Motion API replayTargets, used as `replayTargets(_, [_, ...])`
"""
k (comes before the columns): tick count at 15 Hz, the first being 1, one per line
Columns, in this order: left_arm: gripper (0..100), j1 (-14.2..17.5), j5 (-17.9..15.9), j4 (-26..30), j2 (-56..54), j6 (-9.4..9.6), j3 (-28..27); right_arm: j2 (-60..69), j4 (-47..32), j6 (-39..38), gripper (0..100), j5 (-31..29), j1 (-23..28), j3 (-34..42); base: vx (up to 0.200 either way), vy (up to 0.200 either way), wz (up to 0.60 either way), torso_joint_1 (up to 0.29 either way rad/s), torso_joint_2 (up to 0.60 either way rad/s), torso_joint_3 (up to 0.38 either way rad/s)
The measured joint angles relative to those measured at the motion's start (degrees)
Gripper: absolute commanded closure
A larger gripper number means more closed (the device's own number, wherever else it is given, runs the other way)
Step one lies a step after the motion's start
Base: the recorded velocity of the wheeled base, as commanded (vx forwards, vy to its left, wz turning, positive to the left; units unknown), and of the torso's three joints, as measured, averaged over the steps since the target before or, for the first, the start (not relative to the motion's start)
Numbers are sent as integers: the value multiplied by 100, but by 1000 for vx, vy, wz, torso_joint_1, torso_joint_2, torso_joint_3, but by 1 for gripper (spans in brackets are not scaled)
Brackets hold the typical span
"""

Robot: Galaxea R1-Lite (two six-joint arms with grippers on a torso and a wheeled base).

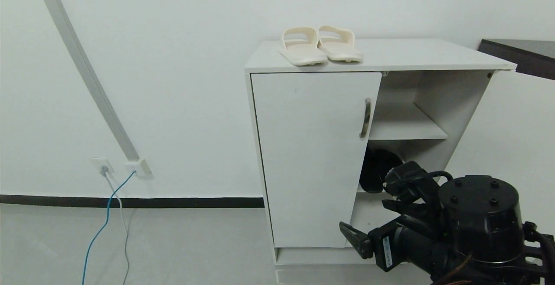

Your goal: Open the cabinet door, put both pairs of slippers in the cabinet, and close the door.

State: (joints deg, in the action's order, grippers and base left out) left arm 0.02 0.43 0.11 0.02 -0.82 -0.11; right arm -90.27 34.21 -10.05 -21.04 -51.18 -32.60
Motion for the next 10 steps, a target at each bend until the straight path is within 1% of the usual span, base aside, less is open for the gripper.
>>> replayTargets(2, [100, -2, 0, 2, 0, 0, 1, -39, 74, -2, 0, 71, 22, -1, 0, 0, 0, 115, -461, -347])
replayTargets(5, [100, -2, 0, 5, 0, 0, 1, -105, 83, 0, 0, 427, 204, -6, 0, 0, 0, 139, -471, -333])
replayTargets(10, [100, -2, 0, 5, 0, 0, 1, -127, 93, 9, 0, 451, 336, -37, 0, 0, 0, 166, -486, -325])
